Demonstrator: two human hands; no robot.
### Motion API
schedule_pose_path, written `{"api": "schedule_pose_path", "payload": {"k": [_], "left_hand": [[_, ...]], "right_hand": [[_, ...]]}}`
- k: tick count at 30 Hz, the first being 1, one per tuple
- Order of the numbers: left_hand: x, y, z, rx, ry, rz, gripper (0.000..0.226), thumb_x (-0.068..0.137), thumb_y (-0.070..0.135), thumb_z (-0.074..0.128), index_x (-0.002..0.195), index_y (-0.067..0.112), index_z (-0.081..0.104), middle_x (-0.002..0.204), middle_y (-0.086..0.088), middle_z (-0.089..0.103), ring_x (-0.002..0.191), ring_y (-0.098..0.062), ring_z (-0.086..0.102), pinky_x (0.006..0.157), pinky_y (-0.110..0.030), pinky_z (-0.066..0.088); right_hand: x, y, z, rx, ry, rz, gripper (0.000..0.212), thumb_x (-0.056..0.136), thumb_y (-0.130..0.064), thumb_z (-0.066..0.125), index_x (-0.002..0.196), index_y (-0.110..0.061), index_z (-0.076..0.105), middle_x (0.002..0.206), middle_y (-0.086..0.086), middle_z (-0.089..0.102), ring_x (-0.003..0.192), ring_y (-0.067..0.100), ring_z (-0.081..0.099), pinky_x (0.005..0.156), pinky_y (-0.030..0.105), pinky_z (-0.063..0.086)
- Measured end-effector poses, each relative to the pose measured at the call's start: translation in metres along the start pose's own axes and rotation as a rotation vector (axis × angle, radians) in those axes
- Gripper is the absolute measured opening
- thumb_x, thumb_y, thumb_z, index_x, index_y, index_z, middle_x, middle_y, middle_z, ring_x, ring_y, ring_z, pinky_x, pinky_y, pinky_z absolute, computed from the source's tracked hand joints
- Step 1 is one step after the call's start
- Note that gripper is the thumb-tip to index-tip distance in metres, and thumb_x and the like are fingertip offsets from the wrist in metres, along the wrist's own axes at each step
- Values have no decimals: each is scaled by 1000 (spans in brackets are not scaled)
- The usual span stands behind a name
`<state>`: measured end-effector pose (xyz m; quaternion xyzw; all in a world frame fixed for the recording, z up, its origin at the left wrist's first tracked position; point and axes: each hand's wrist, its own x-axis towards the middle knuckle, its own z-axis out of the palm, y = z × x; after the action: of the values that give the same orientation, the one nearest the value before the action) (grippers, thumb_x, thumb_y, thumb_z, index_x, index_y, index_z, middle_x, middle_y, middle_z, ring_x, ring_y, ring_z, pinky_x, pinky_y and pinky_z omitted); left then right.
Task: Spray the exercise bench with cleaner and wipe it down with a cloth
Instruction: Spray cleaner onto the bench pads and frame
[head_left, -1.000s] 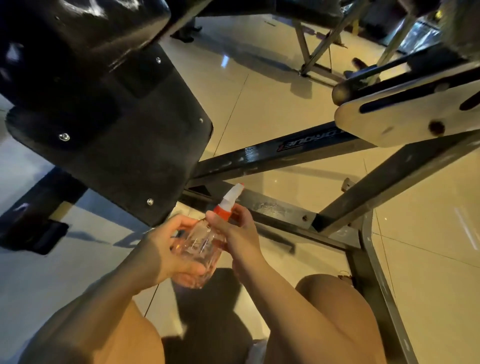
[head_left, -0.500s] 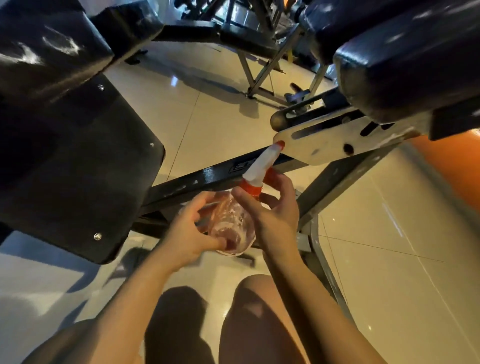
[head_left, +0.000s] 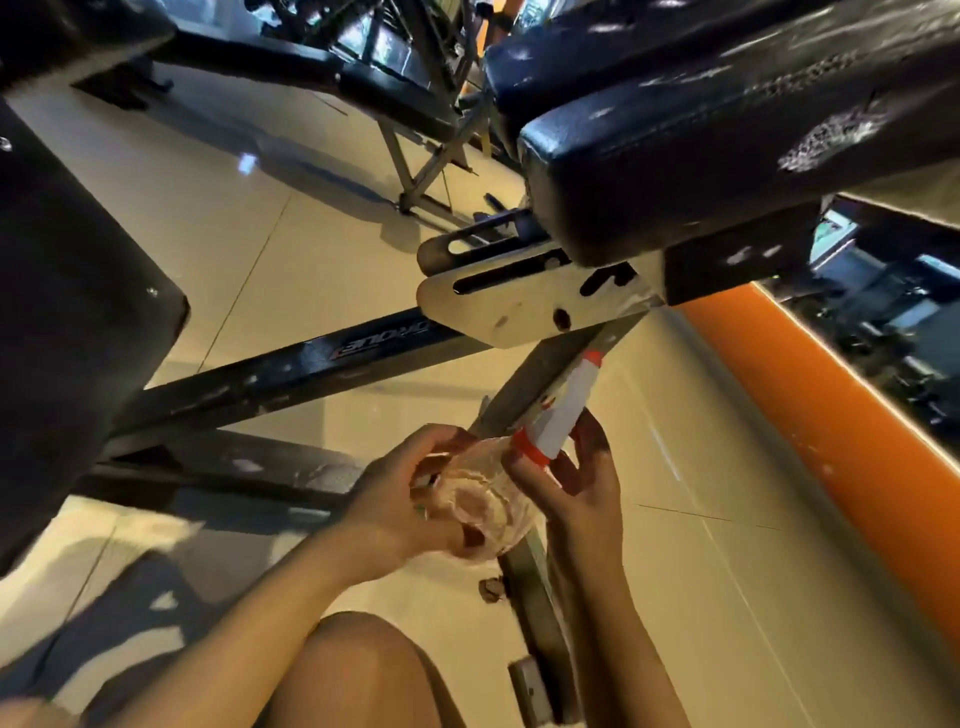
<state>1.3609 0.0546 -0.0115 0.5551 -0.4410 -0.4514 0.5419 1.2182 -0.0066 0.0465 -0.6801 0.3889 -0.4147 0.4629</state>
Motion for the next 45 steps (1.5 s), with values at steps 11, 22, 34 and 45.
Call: {"api": "schedule_pose_path", "payload": {"k": [11,22,34,45], "left_hand": [[14,-16,102,-20,94,-74,74,60,31,90,118,42,45,116,18,54,106,-2,52,76,-14,45],[2,-49,114,284,110,-366,64,48,48,87,98,36,50,100,17,57,94,-10,57,84,-40,55],[-1,-46,119,349,-20,-311,52,62,39,88,101,37,52,99,19,56,94,-4,56,82,-26,49],[3,-43,106,248,81,-248,52,64,34,88,103,40,54,106,20,59,100,-8,58,83,-33,55]], "right_hand": [[29,42,-86,62,-126,81,62,56,-31,81,113,-15,64,104,6,71,97,28,69,80,36,58],[-6,126,-78,218,-71,567,51,67,-35,80,107,-5,67,93,16,68,89,32,67,85,45,54],[-31,140,-93,302,96,662,61,68,-36,79,116,-2,63,102,23,69,96,40,67,86,49,54],[-11,119,-80,227,-8,527,55,69,-41,73,115,-15,61,106,14,71,101,32,69,88,48,56]]}}
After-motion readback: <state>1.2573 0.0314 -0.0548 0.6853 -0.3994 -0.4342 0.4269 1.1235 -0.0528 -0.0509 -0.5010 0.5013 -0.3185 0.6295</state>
